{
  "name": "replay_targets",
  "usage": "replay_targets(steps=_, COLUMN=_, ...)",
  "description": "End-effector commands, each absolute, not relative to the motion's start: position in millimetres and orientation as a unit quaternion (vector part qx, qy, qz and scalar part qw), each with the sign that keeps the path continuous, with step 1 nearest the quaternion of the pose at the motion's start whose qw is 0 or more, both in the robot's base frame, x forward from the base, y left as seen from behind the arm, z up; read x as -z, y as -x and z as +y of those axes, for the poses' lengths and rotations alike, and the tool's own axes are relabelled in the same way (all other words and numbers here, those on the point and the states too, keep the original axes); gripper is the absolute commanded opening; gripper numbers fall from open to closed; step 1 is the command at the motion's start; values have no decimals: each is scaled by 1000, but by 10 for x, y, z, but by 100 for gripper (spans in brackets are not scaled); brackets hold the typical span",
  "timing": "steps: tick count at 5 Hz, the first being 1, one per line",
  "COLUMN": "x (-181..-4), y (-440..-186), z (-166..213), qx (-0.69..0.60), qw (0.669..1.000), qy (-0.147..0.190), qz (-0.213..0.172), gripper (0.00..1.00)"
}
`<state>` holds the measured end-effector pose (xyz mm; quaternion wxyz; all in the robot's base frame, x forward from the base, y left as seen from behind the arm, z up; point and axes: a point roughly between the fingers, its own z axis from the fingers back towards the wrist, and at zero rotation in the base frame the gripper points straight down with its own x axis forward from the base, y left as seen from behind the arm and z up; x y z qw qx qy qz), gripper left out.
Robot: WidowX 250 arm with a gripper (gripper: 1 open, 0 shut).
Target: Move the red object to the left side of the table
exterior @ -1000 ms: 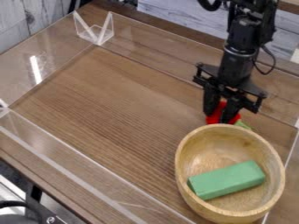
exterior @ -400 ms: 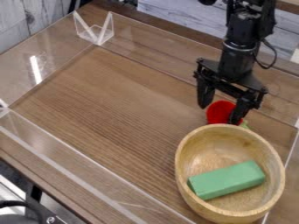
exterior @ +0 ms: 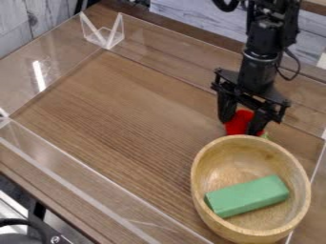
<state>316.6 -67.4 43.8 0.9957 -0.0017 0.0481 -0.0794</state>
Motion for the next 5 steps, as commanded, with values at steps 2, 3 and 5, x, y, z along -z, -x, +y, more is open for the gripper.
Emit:
replay_targets(steps=2, x=-890, y=-3234, z=-521, qx=63, qw=998, qy=-5, qz=-14, gripper=0)
replay_targets(steps=3, x=-1245, y=-3195, z=-263, qx=40, qw=998, qy=-17, qz=-52, gripper=0)
replay_targets(steps=5, x=-1483, y=-3076, z=587, qx=-22, qw=997, qy=-40, qz=-66, gripper=0)
